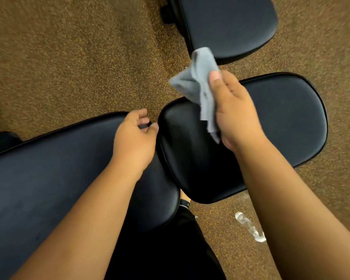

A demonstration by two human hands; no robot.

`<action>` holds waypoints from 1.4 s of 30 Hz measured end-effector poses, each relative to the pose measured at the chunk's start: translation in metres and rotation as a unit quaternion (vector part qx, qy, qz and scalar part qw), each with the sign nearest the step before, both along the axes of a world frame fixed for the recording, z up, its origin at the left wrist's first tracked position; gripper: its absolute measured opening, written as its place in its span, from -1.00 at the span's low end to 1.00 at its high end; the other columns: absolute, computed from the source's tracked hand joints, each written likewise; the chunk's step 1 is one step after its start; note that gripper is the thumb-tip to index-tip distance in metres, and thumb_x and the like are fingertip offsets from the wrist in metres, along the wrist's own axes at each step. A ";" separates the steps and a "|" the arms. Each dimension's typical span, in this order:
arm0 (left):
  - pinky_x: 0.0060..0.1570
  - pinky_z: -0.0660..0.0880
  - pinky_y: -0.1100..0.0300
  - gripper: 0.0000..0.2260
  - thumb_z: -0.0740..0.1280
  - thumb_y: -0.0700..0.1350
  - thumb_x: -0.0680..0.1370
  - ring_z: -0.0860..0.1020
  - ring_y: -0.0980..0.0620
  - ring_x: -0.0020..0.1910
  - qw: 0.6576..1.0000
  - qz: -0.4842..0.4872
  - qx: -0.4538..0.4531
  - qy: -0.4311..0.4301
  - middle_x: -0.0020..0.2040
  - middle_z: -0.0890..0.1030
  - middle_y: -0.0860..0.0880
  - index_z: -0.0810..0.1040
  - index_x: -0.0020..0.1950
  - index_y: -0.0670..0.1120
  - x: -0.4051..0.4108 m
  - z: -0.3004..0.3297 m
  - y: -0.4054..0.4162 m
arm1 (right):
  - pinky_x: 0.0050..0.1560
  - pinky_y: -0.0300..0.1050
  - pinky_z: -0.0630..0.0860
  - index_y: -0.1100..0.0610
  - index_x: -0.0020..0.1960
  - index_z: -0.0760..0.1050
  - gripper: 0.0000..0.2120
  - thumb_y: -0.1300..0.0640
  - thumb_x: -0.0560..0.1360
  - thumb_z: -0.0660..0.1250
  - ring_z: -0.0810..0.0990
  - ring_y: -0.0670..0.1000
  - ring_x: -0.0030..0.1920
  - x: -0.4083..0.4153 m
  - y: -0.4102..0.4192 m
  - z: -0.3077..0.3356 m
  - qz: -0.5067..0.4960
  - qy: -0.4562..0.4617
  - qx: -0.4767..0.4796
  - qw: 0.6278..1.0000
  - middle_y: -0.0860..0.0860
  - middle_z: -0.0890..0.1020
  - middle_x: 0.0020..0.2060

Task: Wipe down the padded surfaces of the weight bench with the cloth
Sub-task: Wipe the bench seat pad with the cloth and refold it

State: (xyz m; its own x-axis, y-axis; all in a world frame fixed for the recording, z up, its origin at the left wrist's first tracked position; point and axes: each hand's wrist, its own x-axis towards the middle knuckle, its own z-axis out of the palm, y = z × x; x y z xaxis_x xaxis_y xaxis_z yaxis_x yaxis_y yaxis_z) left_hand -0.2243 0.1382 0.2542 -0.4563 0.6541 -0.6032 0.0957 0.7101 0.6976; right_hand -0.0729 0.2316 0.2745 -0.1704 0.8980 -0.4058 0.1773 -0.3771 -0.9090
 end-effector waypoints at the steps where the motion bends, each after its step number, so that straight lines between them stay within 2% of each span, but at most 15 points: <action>1: 0.21 0.51 0.07 -0.73 0.32 -0.09 0.60 0.57 0.16 0.02 0.999 0.008 0.023 -0.020 0.12 0.57 0.09 0.47 0.30 0.07 0.002 0.008 0.002 | 0.15 0.02 0.53 0.20 0.11 0.55 -0.71 0.04 0.64 0.16 0.62 0.04 0.02 0.004 -0.007 0.011 -0.044 0.121 -0.078 0.989 0.12 0.65 -0.03; 3: 0.21 0.53 0.05 -0.85 0.28 0.00 0.62 0.60 0.17 0.05 0.995 0.011 0.055 -0.080 0.06 0.61 0.14 0.52 0.18 0.12 0.010 0.025 0.010 | 0.13 0.04 0.58 0.26 0.18 0.55 -0.65 0.06 0.66 0.10 0.64 0.11 0.05 0.012 -0.019 0.030 -0.101 0.308 -0.206 0.923 0.18 0.66 0.01; 5: 0.18 0.54 0.07 -0.80 0.27 0.09 0.60 0.61 0.17 0.08 0.980 0.002 0.065 -0.190 0.07 0.65 0.14 0.56 0.15 0.07 0.020 0.040 0.017 | -0.04 -0.03 0.63 0.28 0.09 0.60 -0.60 0.07 0.65 0.07 0.67 0.10 -0.05 0.020 -0.029 0.039 -0.119 0.366 -0.253 0.888 0.18 0.67 -0.04; 7: 0.14 0.55 0.13 -0.73 0.30 0.11 0.55 0.62 0.12 0.09 0.959 -0.013 0.079 -0.272 0.06 0.68 0.07 0.58 0.13 -0.02 0.029 0.046 0.022 | 0.18 0.07 0.55 0.34 0.32 0.45 -0.53 0.02 0.62 0.09 0.56 0.18 0.14 0.027 -0.037 0.043 -0.127 0.368 -0.265 0.882 0.26 0.55 0.20; 9: 0.07 0.54 0.17 -0.87 0.36 -0.03 0.56 0.63 0.10 0.02 0.958 -0.033 0.116 -0.260 0.01 0.69 -0.01 0.59 0.04 -0.05 0.035 0.046 0.024 | 0.37 0.16 0.35 0.29 0.47 0.27 -0.41 -0.12 0.63 0.04 0.45 0.22 0.27 0.035 -0.042 0.041 -0.120 0.374 -0.274 0.878 0.26 0.44 0.33; 13: 0.06 0.54 0.01 -0.97 0.40 -0.10 0.53 0.60 0.03 -0.03 0.966 -0.041 0.146 -0.211 0.01 0.67 -0.13 0.58 -0.05 0.02 0.041 0.033 0.025 | 0.28 0.20 0.46 0.28 0.39 0.41 -0.28 -0.28 0.56 0.00 0.52 0.24 0.29 0.051 -0.049 0.044 -0.112 0.343 -0.240 0.901 0.28 0.53 0.28; 16: 0.10 0.54 -0.09 -0.93 0.39 -0.02 0.47 0.58 0.03 -0.06 0.974 -0.071 0.147 -0.155 -0.02 0.65 -0.12 0.56 -0.07 0.06 0.046 0.026 0.028 | 0.15 0.16 0.55 0.35 0.30 0.46 -0.57 0.04 0.61 0.18 0.62 0.21 0.15 0.062 -0.051 0.037 -0.145 0.217 -0.188 0.947 0.28 0.62 0.14; 18: 0.05 0.56 0.05 -0.87 0.41 -0.05 0.49 0.58 0.09 -0.08 0.983 -0.091 0.141 -0.078 -0.04 0.63 0.00 0.50 -0.02 0.06 0.053 0.020 0.029 | 0.13 0.17 0.56 0.37 0.18 0.53 -0.72 0.19 0.59 0.23 0.64 0.19 0.04 0.069 -0.053 0.032 -0.159 0.139 -0.143 0.967 0.26 0.66 0.04; 21: 0.00 0.52 0.27 -0.84 0.40 -0.02 0.54 0.55 0.21 -0.08 0.990 -0.060 0.127 0.011 -0.03 0.59 0.07 0.47 0.03 -0.01 0.066 0.024 0.029 | 0.09 0.16 0.57 0.26 0.07 0.60 -0.82 0.22 0.58 0.25 0.67 0.14 -0.04 0.072 -0.057 0.033 -0.132 0.114 -0.121 0.977 0.18 0.70 -0.05; 24: 0.06 0.51 0.21 -0.66 0.22 0.29 0.55 0.58 0.22 -0.02 0.992 -0.022 0.042 -0.117 -0.02 0.64 0.07 0.52 0.00 0.04 0.078 0.042 0.030 | 0.14 0.16 0.56 0.22 0.09 0.60 -0.80 0.18 0.57 0.26 0.66 0.15 0.01 0.073 -0.061 0.036 -0.084 0.125 -0.109 0.983 0.17 0.70 -0.01; 26: 0.13 0.51 0.12 -0.58 0.25 0.36 0.49 0.62 0.12 0.07 0.975 -0.014 0.010 -0.221 0.07 0.67 0.00 0.54 0.06 0.04 0.079 0.048 0.032 | 0.15 0.12 0.54 0.21 0.08 0.59 -0.80 0.18 0.56 0.25 0.65 0.14 0.03 0.075 -0.061 0.040 -0.063 0.137 -0.091 0.984 0.16 0.69 0.01; 29: -0.06 0.56 0.20 -0.71 0.39 -0.04 0.55 0.66 0.06 -0.01 0.955 -0.040 0.063 -0.286 0.02 0.69 -0.09 0.52 0.20 -0.15 0.074 0.052 0.035 | 0.19 0.11 0.51 0.20 0.08 0.57 -0.82 0.17 0.55 0.26 0.62 0.12 0.06 0.086 -0.053 0.048 -0.073 0.143 -0.051 0.986 0.18 0.66 0.02; 33: -0.01 0.58 0.19 -0.74 0.33 -0.33 0.55 0.66 0.01 0.03 0.952 -0.054 0.132 -0.272 0.04 0.68 -0.12 0.51 0.23 -0.19 0.056 0.064 0.046 | 0.25 0.04 0.48 0.19 0.11 0.54 -0.83 0.28 0.54 0.27 0.60 0.08 0.10 0.113 -0.034 0.061 -0.073 0.146 0.038 0.986 0.08 0.67 0.00; 38: 0.03 0.53 0.23 -0.76 0.36 -0.35 0.50 0.61 0.09 0.03 0.939 -0.149 0.271 -0.147 0.00 0.67 -0.01 0.62 0.01 -0.01 0.045 0.074 0.045 | 0.28 0.36 0.41 0.29 0.04 0.51 -0.78 0.24 0.44 0.42 0.56 0.31 0.15 0.146 -0.029 0.072 -0.033 0.055 0.180 0.981 0.24 0.63 0.02; 42: 0.09 0.44 0.35 -0.73 0.35 -0.38 0.48 0.57 0.21 0.05 0.933 -0.218 0.288 -0.004 -0.01 0.63 0.07 0.62 0.00 -0.04 0.046 0.060 0.018 | 0.35 0.16 0.40 0.14 -0.13 0.50 -0.90 0.29 0.48 0.39 0.59 0.21 0.17 0.164 -0.051 0.060 -0.021 0.004 0.220 0.975 -0.01 0.68 -0.06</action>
State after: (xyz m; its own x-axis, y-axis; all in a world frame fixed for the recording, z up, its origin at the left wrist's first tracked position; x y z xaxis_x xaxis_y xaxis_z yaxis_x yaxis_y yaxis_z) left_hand -0.1788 0.1564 0.3138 -0.0687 0.9929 -0.0976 0.2803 0.1131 0.9532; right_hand 0.0913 0.1802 0.3341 -0.1304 0.9912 0.0215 0.1631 0.0429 -0.9857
